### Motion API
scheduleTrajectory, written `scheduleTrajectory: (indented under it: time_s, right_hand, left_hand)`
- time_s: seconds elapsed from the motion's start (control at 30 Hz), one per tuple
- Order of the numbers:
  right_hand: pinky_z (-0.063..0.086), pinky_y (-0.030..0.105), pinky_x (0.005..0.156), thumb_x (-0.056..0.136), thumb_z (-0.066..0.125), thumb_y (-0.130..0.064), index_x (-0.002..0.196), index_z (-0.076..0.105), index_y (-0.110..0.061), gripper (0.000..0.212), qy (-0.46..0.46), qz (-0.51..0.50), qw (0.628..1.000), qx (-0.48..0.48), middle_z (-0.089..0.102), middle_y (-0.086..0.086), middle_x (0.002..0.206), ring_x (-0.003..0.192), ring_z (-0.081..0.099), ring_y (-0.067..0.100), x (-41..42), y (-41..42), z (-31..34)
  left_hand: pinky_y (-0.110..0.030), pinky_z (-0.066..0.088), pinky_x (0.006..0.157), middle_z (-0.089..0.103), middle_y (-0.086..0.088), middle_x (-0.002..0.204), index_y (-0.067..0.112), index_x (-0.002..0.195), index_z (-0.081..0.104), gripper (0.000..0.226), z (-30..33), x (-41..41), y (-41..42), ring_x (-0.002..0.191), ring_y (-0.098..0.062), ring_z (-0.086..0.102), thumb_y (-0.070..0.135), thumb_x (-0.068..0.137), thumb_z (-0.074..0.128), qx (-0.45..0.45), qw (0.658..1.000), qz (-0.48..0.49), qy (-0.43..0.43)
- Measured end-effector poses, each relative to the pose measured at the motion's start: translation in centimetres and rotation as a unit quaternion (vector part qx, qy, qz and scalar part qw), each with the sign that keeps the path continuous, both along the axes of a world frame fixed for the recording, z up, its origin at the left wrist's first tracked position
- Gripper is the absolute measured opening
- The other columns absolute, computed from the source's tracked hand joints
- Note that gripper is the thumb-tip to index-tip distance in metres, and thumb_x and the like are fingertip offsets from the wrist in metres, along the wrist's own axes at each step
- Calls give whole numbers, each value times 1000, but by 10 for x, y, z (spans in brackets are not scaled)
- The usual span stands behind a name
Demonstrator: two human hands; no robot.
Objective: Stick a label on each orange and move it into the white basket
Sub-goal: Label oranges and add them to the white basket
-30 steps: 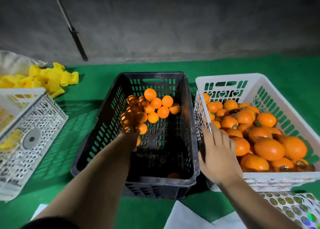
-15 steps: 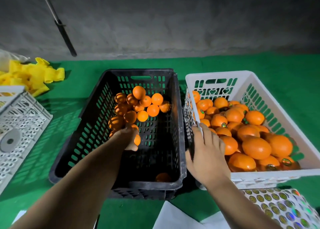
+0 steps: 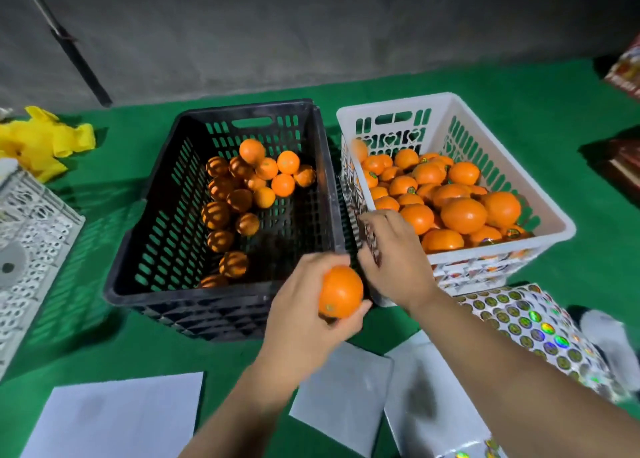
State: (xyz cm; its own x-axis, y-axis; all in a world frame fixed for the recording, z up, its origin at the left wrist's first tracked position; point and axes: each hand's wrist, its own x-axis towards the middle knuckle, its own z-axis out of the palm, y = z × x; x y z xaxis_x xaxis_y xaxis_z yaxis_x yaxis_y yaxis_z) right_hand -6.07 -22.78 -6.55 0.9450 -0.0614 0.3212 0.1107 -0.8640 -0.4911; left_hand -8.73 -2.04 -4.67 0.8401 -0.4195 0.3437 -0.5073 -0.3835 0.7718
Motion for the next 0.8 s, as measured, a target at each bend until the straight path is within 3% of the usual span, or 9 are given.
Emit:
scheduleTrajectory:
  time_s: [0.1,0.23,0.33,0.4,0.47,0.57,0.63,0.7,0.8]
  right_hand:
    - [43,49,107,93,60,-9,134,58,-6,41,-25,13,997,74,50,11,137,128,50,30,-41,1,-15]
    - [40,37,111,95,57,-17,137,54,-18,42,13,-7,991,134,36,1,144,142,37,19,-120,0,-57]
    - [43,39,104,91,67,-12,131,61,-16,41,88,-96,986,102,44,1,131,126,49,22,-181,-18,-95]
    - [48,38,94,81,76,-2,117,70,-12,38,149,-134,978,61,57,7,117,108,61,31,-216,-39,-114]
    - [51,40,84,73,88,-9,110,74,-14,40,215,-122,969,11,65,7,109,94,65,33,-247,-58,-126]
    - [57,41,68,61,98,-36,107,77,-15,55,259,-48,962,-69,71,9,107,83,69,34,-270,-70,-135]
    - [59,37,65,54,102,-32,104,78,-10,60,259,-4,962,-88,73,12,104,79,71,36,-269,-71,-139]
    - [56,36,75,58,99,-15,106,76,-2,56,250,39,965,-63,71,16,103,83,71,37,-261,-72,-142]
    - [51,40,96,76,83,-7,121,70,1,47,265,46,963,-19,65,19,118,104,63,39,-251,-68,-147]
  left_hand:
    - [-12,42,96,43,36,139,52,132,46,57,-43,-44,8,124,8,51,62,83,75,46,996,-74,12]
    - [-21,51,85,50,23,138,42,134,49,51,-116,-78,17,112,-5,60,50,91,75,46,978,-100,179]
    - [-30,51,99,46,18,147,29,139,47,61,-161,-89,18,123,-10,56,43,88,77,99,960,-89,247]
    - [-24,42,108,44,13,148,27,144,44,68,-179,-89,18,132,-11,49,40,87,79,143,946,-110,271]
    - [-19,40,105,46,10,143,28,142,45,66,-188,-88,16,130,-14,51,33,87,81,145,938,-120,290]
    - [-29,47,97,48,12,140,29,138,47,61,-186,-92,6,118,-16,56,35,87,79,162,944,-72,277]
    - [-30,49,92,47,15,143,31,138,48,60,-178,-95,-5,117,-15,58,39,86,78,181,952,-84,233]
    - [-27,48,93,43,17,153,34,141,46,64,-168,-99,-21,122,-16,59,44,86,77,199,940,-166,220]
    - [-30,45,101,36,13,163,36,148,42,68,-154,-102,-47,135,-17,52,53,88,67,324,884,-293,166]
